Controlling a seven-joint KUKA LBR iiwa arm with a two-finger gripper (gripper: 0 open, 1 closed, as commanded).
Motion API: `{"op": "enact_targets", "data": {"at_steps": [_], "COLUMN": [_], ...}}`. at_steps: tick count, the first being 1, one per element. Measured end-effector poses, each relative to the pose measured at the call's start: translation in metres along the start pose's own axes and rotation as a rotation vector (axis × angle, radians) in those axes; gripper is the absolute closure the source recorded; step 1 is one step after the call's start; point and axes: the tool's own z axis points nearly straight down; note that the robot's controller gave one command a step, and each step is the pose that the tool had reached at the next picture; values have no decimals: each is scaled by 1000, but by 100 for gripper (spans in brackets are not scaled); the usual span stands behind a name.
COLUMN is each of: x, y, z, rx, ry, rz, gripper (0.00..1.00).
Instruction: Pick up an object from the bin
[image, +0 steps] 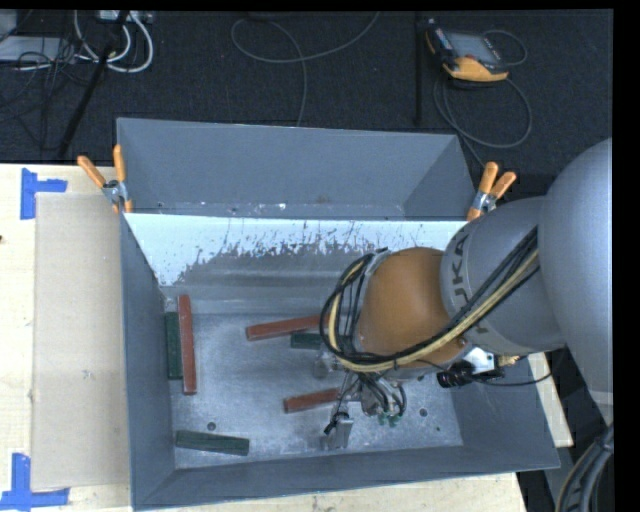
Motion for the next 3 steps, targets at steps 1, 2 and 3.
{"op": "enact_targets", "data": {"at_steps": [1,2,3], "x": [0,0,0], "y": [0,0,0], "z": [-2,-2,-3], "rx": [-1,-1,-1], "ry": [-2,-2,-2], "rz": [5,7,8], "gripper": [100,0,100]}}
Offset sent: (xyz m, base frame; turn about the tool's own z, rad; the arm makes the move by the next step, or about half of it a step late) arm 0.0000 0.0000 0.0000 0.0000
